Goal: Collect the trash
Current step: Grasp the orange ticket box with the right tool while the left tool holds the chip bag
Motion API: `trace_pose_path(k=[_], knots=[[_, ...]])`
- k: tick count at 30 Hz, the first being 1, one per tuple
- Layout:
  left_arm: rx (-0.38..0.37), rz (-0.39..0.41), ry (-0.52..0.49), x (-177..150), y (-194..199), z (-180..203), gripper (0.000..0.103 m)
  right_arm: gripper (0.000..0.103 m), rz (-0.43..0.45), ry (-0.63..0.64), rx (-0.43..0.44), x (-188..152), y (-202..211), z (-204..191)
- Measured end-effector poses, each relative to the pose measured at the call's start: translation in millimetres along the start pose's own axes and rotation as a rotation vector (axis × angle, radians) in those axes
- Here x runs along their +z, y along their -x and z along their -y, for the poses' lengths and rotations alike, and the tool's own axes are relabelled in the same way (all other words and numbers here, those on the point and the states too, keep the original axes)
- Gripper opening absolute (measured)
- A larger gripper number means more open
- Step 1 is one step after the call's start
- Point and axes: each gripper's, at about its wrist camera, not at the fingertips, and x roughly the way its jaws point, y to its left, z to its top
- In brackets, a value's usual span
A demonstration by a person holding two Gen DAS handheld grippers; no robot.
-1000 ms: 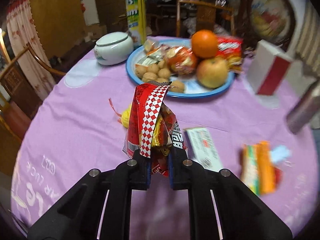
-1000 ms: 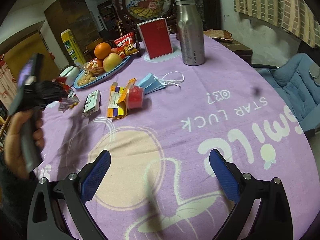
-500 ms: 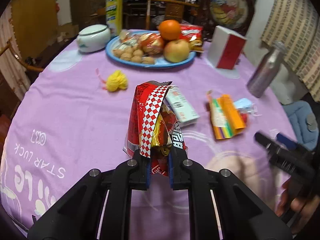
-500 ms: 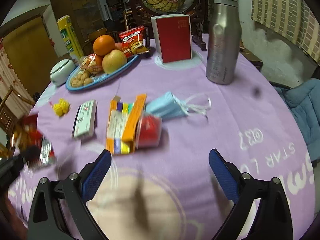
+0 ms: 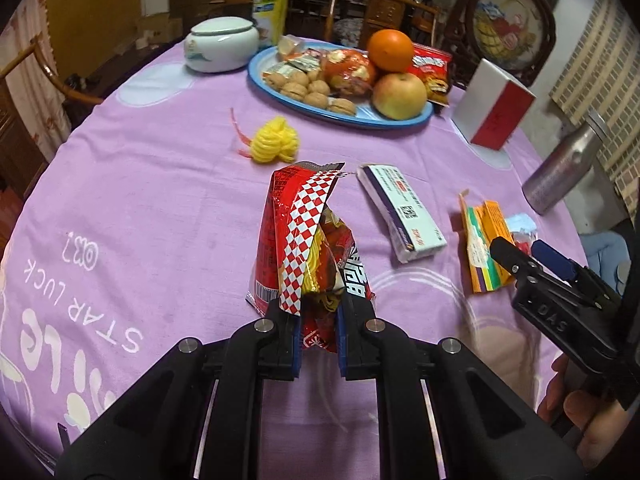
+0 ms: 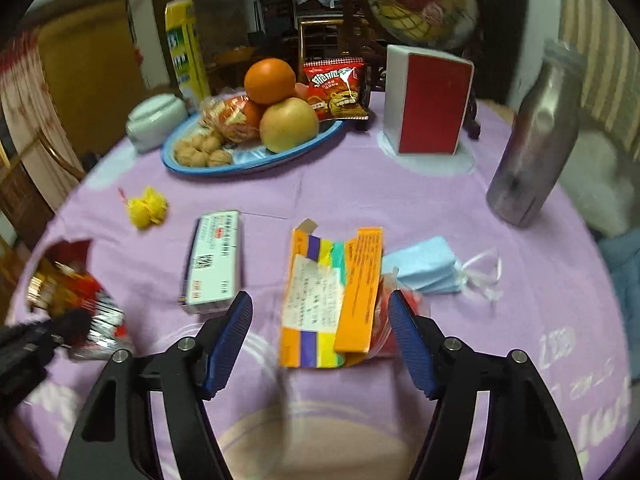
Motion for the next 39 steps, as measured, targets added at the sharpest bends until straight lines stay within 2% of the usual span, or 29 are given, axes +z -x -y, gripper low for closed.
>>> trace_pose_path(k=[2, 4, 8, 11, 16, 20, 25, 26, 29, 31, 36, 38, 39], knots=[[-0.004, -0.008, 0.009, 0.6, -0.9, -2.0, 0.014, 0.069, -0.001, -0.011, 0.012, 5.3, -1.1, -0.5], [-0.009, -0.013, 0.006, -0.4, -0.9, -1.4, 0.014, 0.061, -0.003, -0.008, 0.033, 8.4, -1.8, -0.9], [-0.010, -0.011, -0.002, -0.6, -0.5, 1.2, 0.014, 0.061, 0.010, 0.021, 0.074, 12.9, 1.7, -9.4], [-0.008, -0.017, -0.002, -0.7, -2.3, 1.2, 0.014, 0.061, -0.053, 0.035, 0.034, 8.8, -10.9, -9.7], [-0.008, -0.022, 0.001, -0.5, -4.4, 0.5, 0.014, 0.062, -0.104, -0.001, -0.041, 3.4, -22.2, 4.7], [-0.005, -0.026, -0.005, -2.0, -5.8, 2.4, 0.014, 0.063, -0.101, 0.002, -0.032, 5.0, -26.5, 10.1], [-0.002, -0.028, -0.006, -2.7, -6.6, 3.4, 0.014, 0.063, -0.123, 0.043, -0.004, 7.5, -36.6, -2.2], [-0.002, -0.028, -0.006, -2.8, -6.8, 3.4, 0.014, 0.061, -0.127, 0.048, 0.000, 7.3, -37.8, -4.5], [-0.007, -0.030, -0.004, -2.5, -7.6, 2.7, 0.014, 0.033, -0.165, 0.032, 0.089, 3.6, -41.3, -7.9], [-0.008, -0.031, -0.005, -2.3, -7.7, 2.8, 0.014, 0.031, -0.185, 0.049, 0.106, 0.4, -44.0, -13.8], [-0.008, -0.030, -0.009, -2.6, -7.9, 4.4, 0.014, 0.031, -0.169, 0.028, 0.102, -0.4, -45.9, -14.7], [-0.009, -0.030, -0.012, -2.9, -8.7, 4.7, 0.014, 0.029, -0.161, 0.018, 0.098, -1.1, -46.7, -14.6], [-0.008, -0.029, -0.013, -3.1, -9.1, 4.9, 0.014, 0.025, -0.157, 0.013, 0.094, -1.6, -45.8, -14.1]])
